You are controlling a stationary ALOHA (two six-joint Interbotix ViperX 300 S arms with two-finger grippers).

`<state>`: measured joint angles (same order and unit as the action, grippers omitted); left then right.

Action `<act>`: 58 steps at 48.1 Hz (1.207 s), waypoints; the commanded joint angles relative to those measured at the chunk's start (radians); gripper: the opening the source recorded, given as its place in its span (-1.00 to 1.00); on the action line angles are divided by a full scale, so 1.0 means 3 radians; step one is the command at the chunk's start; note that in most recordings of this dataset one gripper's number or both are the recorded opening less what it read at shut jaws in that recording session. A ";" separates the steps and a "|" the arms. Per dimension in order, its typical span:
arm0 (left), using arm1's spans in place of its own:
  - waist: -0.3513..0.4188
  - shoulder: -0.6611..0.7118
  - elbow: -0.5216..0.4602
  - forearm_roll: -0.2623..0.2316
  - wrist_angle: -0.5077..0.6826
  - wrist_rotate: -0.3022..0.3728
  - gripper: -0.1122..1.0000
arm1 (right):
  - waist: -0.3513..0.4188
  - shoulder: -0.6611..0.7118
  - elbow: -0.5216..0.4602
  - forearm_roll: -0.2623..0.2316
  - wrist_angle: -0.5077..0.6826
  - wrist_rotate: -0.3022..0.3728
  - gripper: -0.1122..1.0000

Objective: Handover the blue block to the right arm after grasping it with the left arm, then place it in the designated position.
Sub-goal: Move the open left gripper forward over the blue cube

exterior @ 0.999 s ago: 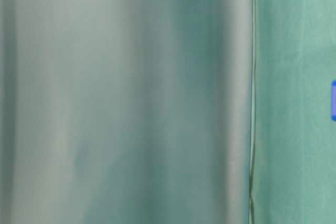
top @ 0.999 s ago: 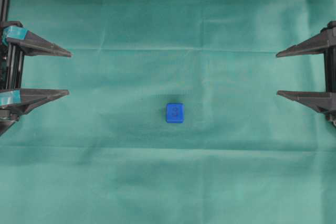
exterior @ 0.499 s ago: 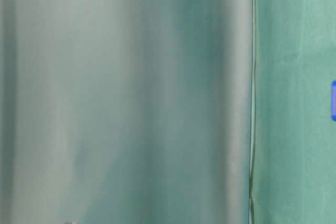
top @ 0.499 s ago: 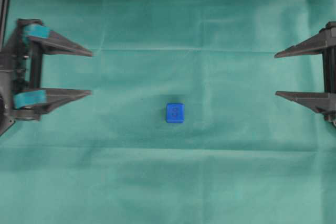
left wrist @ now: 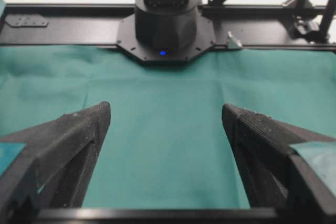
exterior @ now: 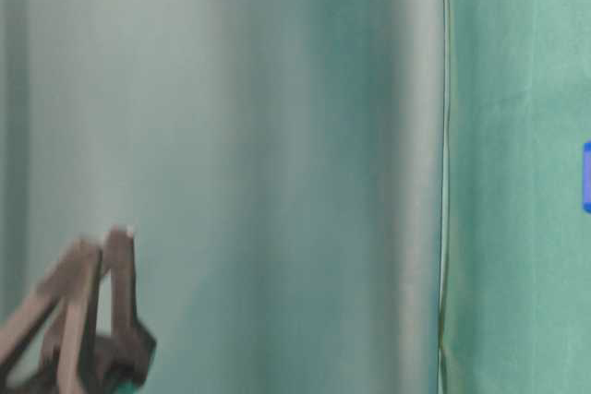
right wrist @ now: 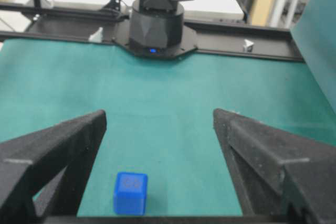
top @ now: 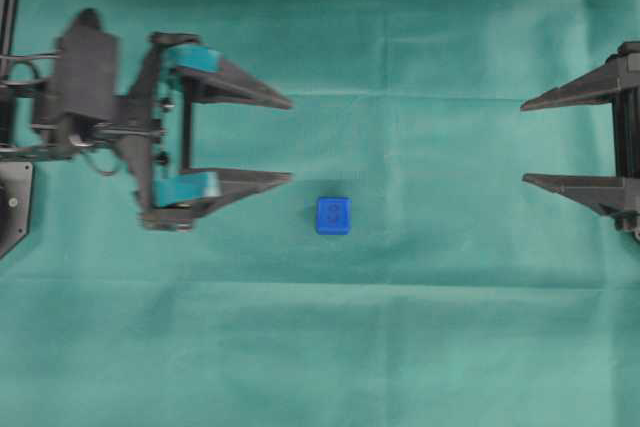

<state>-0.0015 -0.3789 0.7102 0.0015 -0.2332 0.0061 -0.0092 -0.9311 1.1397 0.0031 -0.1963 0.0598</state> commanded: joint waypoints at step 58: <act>-0.0051 0.0772 -0.1764 0.0005 0.3083 -0.0031 1.00 | -0.0010 0.0046 -0.0092 -0.0005 -0.0026 -0.0005 0.87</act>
<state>-0.0123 -0.1457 0.2316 0.0015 0.6519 -0.0031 -0.0077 -0.9235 1.1397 0.0031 -0.1979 0.0598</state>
